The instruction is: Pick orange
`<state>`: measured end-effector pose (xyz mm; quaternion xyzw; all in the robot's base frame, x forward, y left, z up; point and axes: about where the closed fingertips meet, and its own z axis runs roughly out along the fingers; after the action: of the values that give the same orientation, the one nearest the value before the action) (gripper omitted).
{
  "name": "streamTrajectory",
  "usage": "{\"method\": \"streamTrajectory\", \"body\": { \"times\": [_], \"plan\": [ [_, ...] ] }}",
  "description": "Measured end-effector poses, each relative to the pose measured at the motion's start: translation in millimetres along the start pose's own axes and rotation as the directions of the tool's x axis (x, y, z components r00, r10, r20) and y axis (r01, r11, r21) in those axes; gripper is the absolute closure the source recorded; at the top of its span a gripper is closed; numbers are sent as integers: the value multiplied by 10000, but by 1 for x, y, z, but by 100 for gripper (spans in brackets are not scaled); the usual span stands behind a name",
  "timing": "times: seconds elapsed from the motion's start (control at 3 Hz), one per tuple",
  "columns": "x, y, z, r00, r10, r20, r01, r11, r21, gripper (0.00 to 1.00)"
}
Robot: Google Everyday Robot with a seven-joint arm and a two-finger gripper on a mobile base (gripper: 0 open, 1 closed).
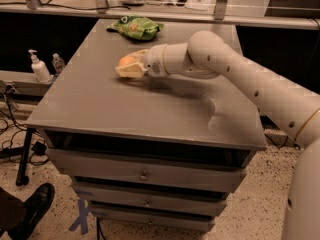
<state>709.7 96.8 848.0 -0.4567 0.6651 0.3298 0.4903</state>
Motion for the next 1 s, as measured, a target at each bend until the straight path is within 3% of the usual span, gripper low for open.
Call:
{"method": "streamTrajectory", "body": {
  "times": [0.33, 0.67, 1.0],
  "plan": [
    [-16, -17, -5, 9995, -235, 221, 226, 9989, 404, 100],
    [-41, -41, -28, 9963, -669, 545, 595, 9901, 1268, 100],
    [-67, -57, -68, 9899, -1104, 886, 863, 9668, 2407, 100]
  ]
}}
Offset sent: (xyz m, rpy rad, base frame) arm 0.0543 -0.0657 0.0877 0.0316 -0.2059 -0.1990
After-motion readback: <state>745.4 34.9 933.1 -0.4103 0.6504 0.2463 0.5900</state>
